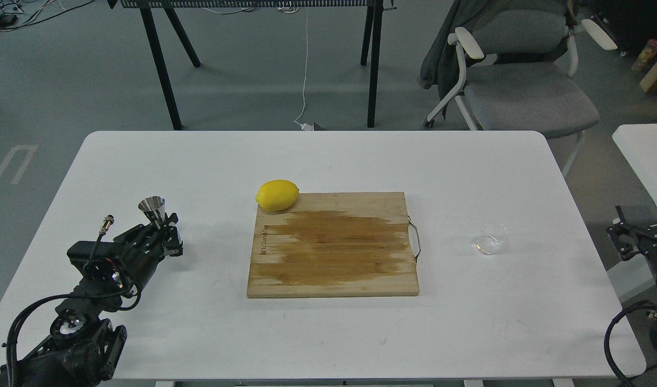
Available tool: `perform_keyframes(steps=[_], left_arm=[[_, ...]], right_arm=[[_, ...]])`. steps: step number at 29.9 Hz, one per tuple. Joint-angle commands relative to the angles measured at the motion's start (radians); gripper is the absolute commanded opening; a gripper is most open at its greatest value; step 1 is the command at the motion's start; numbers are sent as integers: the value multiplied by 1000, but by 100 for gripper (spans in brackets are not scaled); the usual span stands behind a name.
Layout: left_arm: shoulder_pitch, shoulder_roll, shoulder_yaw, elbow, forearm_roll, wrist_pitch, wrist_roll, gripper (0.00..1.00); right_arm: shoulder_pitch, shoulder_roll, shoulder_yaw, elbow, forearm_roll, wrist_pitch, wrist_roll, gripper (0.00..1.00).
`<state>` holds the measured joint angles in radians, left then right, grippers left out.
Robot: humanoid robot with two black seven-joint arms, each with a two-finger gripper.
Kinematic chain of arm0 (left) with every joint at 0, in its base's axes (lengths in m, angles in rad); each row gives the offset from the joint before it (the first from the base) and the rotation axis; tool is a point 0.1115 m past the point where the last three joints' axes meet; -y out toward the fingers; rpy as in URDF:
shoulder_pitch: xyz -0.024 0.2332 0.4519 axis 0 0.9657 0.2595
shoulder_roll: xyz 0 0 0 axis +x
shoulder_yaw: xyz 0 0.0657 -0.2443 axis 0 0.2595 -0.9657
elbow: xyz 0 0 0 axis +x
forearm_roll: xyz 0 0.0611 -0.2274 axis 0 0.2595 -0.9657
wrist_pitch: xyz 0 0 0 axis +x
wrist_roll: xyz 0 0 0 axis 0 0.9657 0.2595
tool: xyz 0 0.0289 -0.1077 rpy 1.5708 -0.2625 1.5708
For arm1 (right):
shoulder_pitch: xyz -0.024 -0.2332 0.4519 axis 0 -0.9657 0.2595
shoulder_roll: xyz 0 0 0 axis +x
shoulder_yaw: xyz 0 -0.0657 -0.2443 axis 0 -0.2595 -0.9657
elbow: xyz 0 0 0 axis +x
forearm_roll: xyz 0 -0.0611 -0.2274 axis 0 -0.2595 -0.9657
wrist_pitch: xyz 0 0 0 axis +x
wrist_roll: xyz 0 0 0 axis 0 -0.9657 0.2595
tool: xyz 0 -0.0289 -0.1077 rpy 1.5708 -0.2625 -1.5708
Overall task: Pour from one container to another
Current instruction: 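Close the left gripper around the steel jigger, then lift the jigger upward with the left gripper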
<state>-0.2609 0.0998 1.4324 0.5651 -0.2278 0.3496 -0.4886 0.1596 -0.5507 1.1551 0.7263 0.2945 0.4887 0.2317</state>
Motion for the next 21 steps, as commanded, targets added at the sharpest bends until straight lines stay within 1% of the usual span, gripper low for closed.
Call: perform_keyframes(steps=[1,3,7,11,13,16,20,21], left_arm=[[-35,4,-13,9,-2,-1,0,11],[-76,9,-20,9,-2,-3,0,11],[-184,60,-20,13,-2,-15,0,11],[-294,60,-17,16,-1,-79,0,11],[-349,54,-15,18,-1,-96,0,11],[-421,8,-10,30,1,-110,0,12],[-471,-98,-10,70,1,-130,0,12],[-475,-100,-10,87,1,-135,0,12]], right_arm=[[-3,0,0,-8,0,0,0,100],[-5,0,0,-14,0,0,0,100],[-5,0,0,-16,0,0,0,100],[-6,2,0,-16,0,0,0,100],[-6,2,0,-14,0,0,0,100],[-6,5,0,-14,0,0,0,100],[-3,6,0,-16,0,0,0,100],[-3,6,0,-16,0,0,0,100]])
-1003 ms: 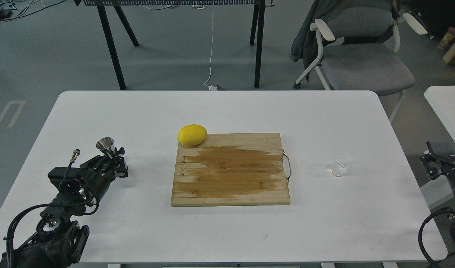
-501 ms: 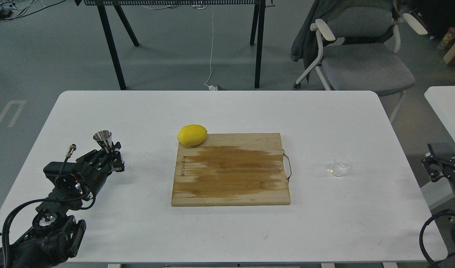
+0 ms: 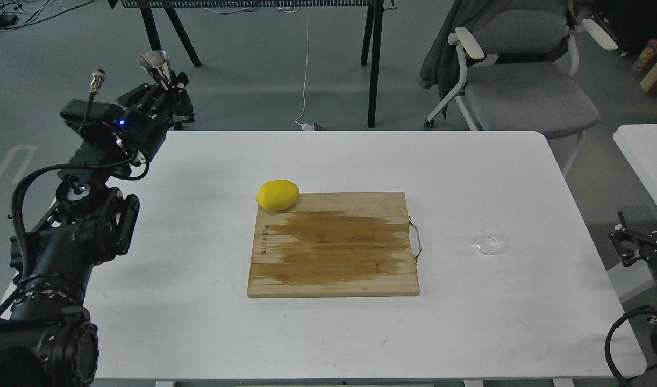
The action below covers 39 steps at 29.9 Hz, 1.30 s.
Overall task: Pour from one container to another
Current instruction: 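Lift the jigger upward with the left gripper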
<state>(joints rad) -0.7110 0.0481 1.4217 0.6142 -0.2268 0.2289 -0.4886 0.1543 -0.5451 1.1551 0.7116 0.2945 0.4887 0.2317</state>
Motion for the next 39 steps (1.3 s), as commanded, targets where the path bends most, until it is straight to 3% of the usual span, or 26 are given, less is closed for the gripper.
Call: perform_keyframes(steps=[1,6,9,13,20,29,36,39], left_arm=[[-28,-48,2,56,0,-20,0,12],[-28,-48,25,147,1,-48,0,12],[-16,-48,147,154,-8,-46,0,11],[22,-48,201,156,-8,-45,0,11],[35,-48,209,156,-55,-75,0,11],[25,-48,214,251,-201,-393,0,12],[28,-48,215,393,-321,-718,0,12],[28,-48,217,429,-353,-718,0,12]], right_arm=[[2,1,0,-1,0,0,0,100],[4,1,0,-12,0,0,0,100],[5,1,0,-24,-2,0,-2,100],[5,1,-5,-33,-2,0,-2,100],[5,17,-8,-53,-2,0,-2,100],[5,16,-8,-53,-2,0,-2,100],[5,17,-8,-72,-2,0,-3,100],[5,19,-14,-72,-2,0,-3,100]])
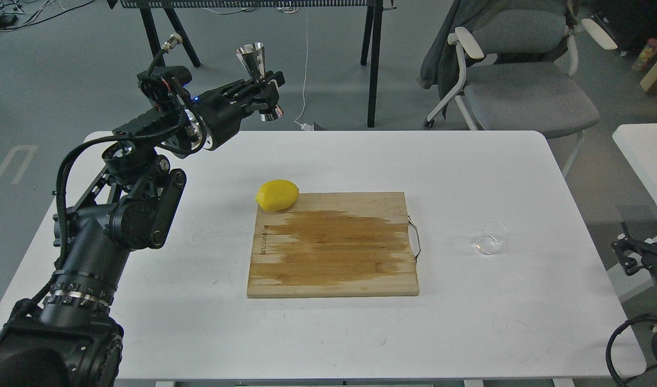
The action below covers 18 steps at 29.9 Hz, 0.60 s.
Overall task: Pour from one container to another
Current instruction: 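Lift the jigger upward with the left gripper, then carry the jigger over the wooden board and lower it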
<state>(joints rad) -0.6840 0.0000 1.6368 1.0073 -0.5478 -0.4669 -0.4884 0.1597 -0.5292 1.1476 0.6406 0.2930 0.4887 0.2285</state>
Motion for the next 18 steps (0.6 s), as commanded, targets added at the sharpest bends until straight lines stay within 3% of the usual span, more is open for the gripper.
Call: perform_keyframes(steps=[1,4,11,18], left_arm=[[1,0,1,54,-49,-22,0,12],[0,0,-11,129,-87,-22,0,12],[-35,0,-111,171,-86,-22,0,13],[20,0,55,199,-86,-22,0,12]], right_arm=[[0,3,-6,-1,0,0,0,100],[0,3,-6,-2,0,0,0,100],[0,3,-6,-2,0,0,0,100],[1,1,-9,-2,0,0,0,100]])
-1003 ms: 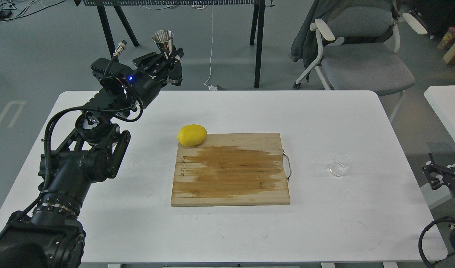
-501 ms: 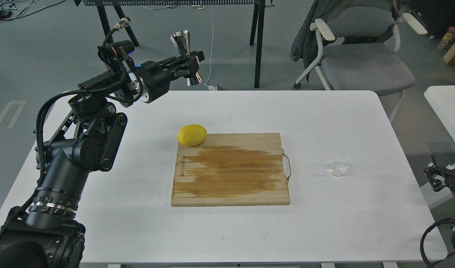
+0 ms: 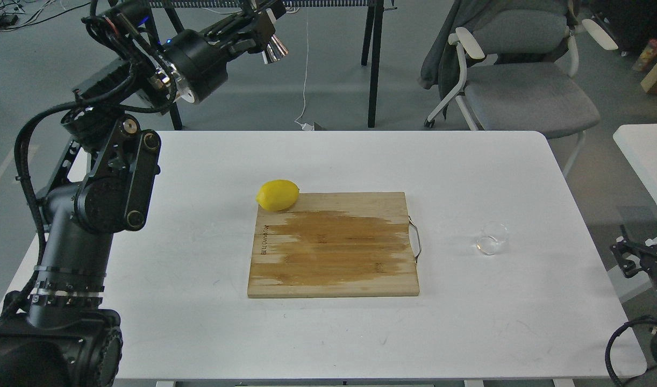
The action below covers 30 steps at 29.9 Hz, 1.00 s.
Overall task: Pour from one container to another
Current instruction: 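Carry the jigger over the wooden board and lower it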
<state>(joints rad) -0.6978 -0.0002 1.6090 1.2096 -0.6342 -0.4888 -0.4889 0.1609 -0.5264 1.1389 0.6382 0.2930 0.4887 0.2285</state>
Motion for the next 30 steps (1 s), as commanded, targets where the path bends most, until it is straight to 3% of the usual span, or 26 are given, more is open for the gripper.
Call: perform_keyframes(steps=[1,5,11,13,20,30], left_arm=[[49,0,122,-5,2,0,0,12],[116,0,245,-24,4,15,0,12],[159,0,373,-84,4,310,0,12],[175,0,411,-85,4,369,0,12],[237,0,526,-88,1,527,0,11],[271,0,573,-229,2,720,0,11]], right_arm=[[0,-1,1,0,0,0,0,100],[0,0,-1,0,0,0,2,100],[0,12,-4,0,0,0,0,100],[0,14,-4,0,0,0,0,100],[0,17,-5,0,0,0,0,100],[0,23,-7,0,0,0,0,100]])
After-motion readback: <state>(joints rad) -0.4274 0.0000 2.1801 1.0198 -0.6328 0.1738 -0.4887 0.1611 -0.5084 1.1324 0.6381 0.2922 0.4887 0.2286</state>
